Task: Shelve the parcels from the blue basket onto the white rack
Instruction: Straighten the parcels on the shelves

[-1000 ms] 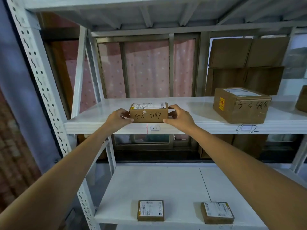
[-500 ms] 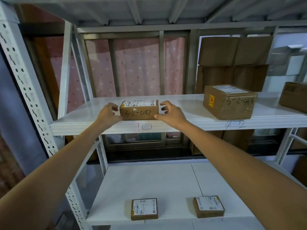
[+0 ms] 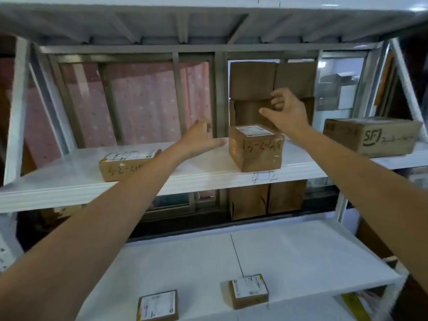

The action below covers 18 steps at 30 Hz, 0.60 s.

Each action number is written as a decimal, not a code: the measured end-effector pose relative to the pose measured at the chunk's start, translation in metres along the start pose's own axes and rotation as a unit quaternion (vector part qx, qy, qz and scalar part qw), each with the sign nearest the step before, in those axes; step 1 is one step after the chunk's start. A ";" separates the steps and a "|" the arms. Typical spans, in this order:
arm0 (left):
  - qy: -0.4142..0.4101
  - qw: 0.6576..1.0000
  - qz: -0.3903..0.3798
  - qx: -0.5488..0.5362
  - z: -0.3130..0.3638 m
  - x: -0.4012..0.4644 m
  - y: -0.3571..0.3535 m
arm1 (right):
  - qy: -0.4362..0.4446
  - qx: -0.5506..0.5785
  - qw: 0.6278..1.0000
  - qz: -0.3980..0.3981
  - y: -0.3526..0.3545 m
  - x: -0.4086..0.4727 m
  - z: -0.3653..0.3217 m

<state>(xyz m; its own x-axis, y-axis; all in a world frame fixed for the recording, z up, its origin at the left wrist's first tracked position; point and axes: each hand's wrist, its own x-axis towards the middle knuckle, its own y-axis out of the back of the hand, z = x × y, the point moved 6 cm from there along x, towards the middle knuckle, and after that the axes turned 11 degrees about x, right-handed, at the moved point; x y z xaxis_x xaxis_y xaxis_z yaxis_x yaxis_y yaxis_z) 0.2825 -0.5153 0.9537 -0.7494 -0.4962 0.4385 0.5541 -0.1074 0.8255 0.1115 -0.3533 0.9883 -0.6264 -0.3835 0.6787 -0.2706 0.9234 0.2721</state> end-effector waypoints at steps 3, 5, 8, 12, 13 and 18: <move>0.032 0.996 -0.081 0.001 0.015 0.003 -0.051 | -0.075 0.044 0.996 -0.005 0.040 0.002 0.061; 0.063 0.991 -0.116 -0.006 0.011 0.005 -0.079 | -0.120 0.070 0.989 -0.045 0.050 0.000 0.097; 0.101 0.983 -0.148 -0.038 0.011 0.005 -0.110 | -0.166 0.104 0.964 -0.181 0.038 -0.013 0.135; 0.142 0.981 -0.111 -0.073 0.011 0.004 -0.123 | -0.142 0.101 0.936 -0.306 0.007 -0.039 0.156; 0.149 0.980 -0.108 -0.079 0.011 0.004 -0.123 | -0.127 0.084 0.938 -0.310 0.001 -0.042 0.158; 0.173 0.974 -0.106 -0.103 0.006 0.006 -0.121 | -0.071 0.020 0.954 -0.290 -0.014 -0.043 0.156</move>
<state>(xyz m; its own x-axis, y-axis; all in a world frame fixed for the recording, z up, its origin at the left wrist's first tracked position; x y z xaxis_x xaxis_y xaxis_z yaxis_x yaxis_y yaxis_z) 0.2092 -0.4996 0.8590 -0.7080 -0.7005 0.0900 0.4874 -0.3924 0.7801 0.0281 -0.3514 0.8491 -0.4550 -0.8307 0.3208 -0.6280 0.5547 0.5458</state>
